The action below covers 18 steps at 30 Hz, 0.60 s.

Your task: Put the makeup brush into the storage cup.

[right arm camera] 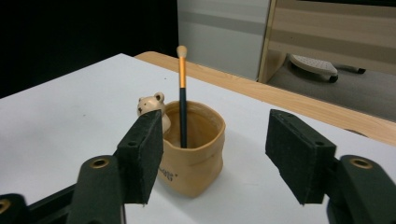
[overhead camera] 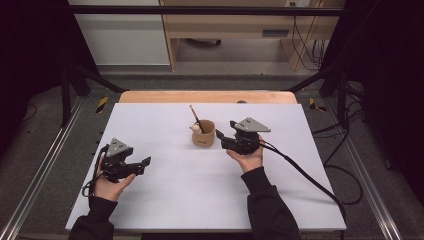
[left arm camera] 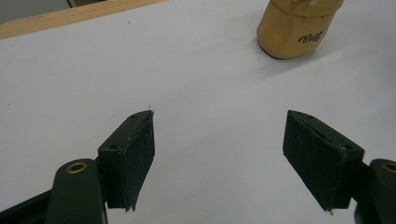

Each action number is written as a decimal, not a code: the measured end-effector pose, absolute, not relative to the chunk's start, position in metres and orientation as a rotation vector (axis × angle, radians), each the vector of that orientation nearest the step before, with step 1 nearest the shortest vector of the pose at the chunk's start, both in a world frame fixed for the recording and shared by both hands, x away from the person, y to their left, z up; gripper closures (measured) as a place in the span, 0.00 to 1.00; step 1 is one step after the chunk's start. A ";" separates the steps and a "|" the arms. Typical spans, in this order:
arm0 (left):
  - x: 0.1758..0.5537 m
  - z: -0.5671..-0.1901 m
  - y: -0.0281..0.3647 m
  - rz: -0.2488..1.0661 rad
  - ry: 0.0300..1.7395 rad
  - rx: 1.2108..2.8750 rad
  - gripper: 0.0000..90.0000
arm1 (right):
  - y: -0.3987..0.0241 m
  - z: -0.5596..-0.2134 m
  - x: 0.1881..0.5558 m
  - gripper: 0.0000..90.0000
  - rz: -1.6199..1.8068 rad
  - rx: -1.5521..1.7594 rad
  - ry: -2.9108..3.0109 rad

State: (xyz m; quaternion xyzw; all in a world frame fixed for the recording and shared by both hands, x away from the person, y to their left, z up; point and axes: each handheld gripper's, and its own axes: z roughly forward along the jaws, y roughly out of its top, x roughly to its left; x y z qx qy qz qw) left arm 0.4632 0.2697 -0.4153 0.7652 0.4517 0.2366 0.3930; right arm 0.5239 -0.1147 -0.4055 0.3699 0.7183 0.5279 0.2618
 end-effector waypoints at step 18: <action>0.457 -0.417 0.270 0.607 1.134 1.910 0.25 | -0.176 -0.401 0.475 0.15 1.389 1.051 1.911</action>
